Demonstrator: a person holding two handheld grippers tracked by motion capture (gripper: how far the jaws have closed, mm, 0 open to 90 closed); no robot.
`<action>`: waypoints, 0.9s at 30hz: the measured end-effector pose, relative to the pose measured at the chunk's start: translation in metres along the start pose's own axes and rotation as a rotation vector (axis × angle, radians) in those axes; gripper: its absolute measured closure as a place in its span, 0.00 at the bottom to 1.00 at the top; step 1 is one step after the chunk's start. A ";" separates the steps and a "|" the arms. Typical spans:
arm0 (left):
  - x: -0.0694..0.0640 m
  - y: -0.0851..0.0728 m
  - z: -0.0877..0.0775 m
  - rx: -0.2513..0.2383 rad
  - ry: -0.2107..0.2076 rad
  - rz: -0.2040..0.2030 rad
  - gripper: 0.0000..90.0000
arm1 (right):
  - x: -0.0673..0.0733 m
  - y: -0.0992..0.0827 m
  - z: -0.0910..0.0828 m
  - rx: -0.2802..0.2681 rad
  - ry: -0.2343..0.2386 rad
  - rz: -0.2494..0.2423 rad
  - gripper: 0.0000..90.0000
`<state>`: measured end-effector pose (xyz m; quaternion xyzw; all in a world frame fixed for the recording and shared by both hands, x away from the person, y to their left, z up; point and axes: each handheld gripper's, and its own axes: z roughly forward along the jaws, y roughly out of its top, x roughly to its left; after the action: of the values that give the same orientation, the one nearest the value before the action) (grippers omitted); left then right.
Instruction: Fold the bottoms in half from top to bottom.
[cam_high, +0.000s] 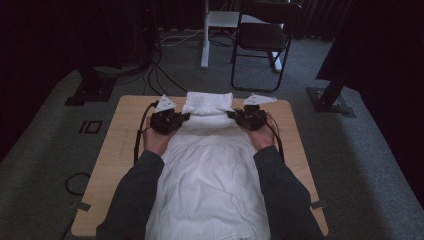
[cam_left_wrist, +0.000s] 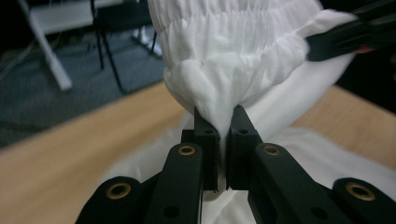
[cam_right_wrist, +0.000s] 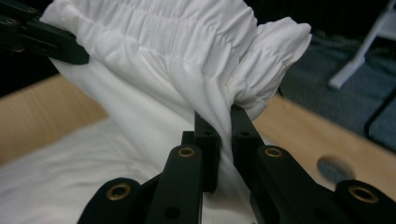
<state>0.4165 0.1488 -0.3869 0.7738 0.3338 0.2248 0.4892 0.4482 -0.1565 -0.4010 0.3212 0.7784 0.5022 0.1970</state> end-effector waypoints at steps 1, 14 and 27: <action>-0.004 0.004 -0.008 -0.011 -0.005 0.010 0.96 | 0.002 0.005 -0.008 -0.017 0.007 -0.011 0.94; -0.048 -0.072 -0.033 0.134 -0.107 0.046 0.95 | 0.057 -0.068 -0.038 0.076 0.096 -0.028 0.94; -0.065 -0.173 0.008 0.368 -0.153 -0.024 0.94 | 0.082 -0.168 0.002 0.333 0.110 0.018 0.93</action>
<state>0.3267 0.1479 -0.5484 0.8609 0.3402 0.0946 0.3662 0.3397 -0.1463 -0.5525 0.3284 0.8574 0.3851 0.0937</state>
